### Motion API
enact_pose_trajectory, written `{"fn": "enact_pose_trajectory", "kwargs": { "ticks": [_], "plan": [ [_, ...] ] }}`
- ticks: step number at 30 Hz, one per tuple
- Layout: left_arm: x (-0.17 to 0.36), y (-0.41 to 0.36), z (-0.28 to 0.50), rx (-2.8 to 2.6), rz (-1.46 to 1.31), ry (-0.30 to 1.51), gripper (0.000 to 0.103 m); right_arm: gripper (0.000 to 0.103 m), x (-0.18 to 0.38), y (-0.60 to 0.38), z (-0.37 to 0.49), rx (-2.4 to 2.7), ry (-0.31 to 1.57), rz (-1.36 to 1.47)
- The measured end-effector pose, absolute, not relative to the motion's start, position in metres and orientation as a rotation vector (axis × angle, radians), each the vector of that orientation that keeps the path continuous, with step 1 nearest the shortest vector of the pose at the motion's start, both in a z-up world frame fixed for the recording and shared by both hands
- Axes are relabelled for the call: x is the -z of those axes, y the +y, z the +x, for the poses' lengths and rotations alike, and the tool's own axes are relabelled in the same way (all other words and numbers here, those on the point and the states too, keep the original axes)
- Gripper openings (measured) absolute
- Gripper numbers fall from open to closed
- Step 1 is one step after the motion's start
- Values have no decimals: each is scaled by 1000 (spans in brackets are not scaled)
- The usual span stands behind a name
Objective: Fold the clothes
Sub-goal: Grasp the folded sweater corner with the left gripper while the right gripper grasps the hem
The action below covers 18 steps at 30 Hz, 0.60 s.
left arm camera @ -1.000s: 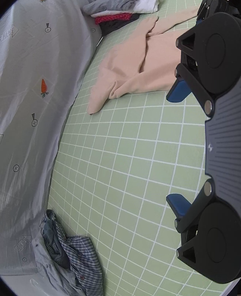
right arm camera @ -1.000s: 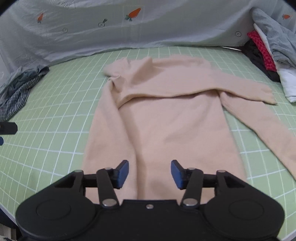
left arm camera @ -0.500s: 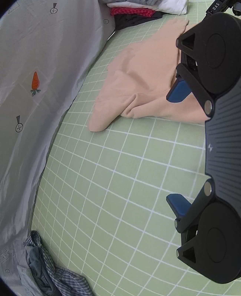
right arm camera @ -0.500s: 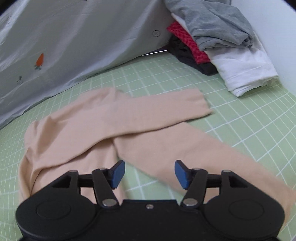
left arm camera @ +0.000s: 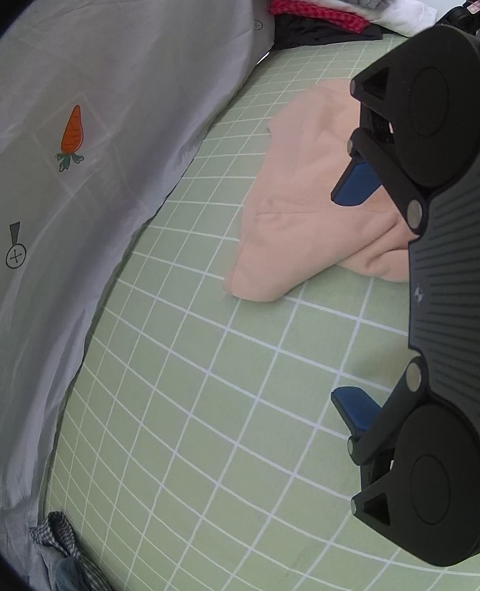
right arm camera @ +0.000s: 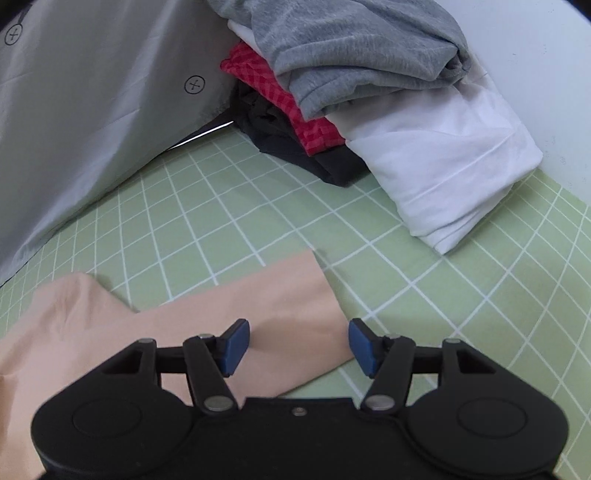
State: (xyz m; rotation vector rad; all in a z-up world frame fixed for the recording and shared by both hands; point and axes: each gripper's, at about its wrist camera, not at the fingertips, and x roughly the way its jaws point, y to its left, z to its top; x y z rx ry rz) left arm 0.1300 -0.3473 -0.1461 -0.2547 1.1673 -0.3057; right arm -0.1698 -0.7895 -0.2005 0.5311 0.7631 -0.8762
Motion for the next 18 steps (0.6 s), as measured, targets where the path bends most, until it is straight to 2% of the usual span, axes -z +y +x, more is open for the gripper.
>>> {"fn": "enact_pose_trajectory", "kwargs": {
  "ticks": [4,5,7,8,9,10,12,14,15,16,17,18],
  "plan": [
    [151,-354,143,329,-271,1176,89,65,204,-794,-169,895,747,534],
    [153,-354,146,337,-290,1177,79,66,204,-794,-168,896,744,535],
    [157,-356,151,354,-346,1179,71,67,204,-793,-168,897,739,537],
    [159,-356,153,365,-373,1178,63,67,205,-793,-167,903,742,530],
    [160,-358,155,374,-389,1176,55,70,205,-793,-167,910,746,524],
    [161,-361,157,378,-392,1176,51,73,205,-794,-166,916,750,518],
    [162,-366,160,384,-378,1176,35,74,206,-795,-166,924,756,500],
    [164,-370,164,390,-366,1174,22,73,206,-796,-166,918,763,489],
    [164,-373,166,392,-360,1172,14,69,206,-796,-166,910,765,479],
    [165,-375,167,403,-353,1167,11,56,205,-796,-166,902,768,470],
    [165,-377,168,416,-347,1162,6,48,204,-795,-165,881,769,453],
    [166,-379,169,429,-340,1156,5,34,203,-794,-163,848,772,439]
  ]
}}
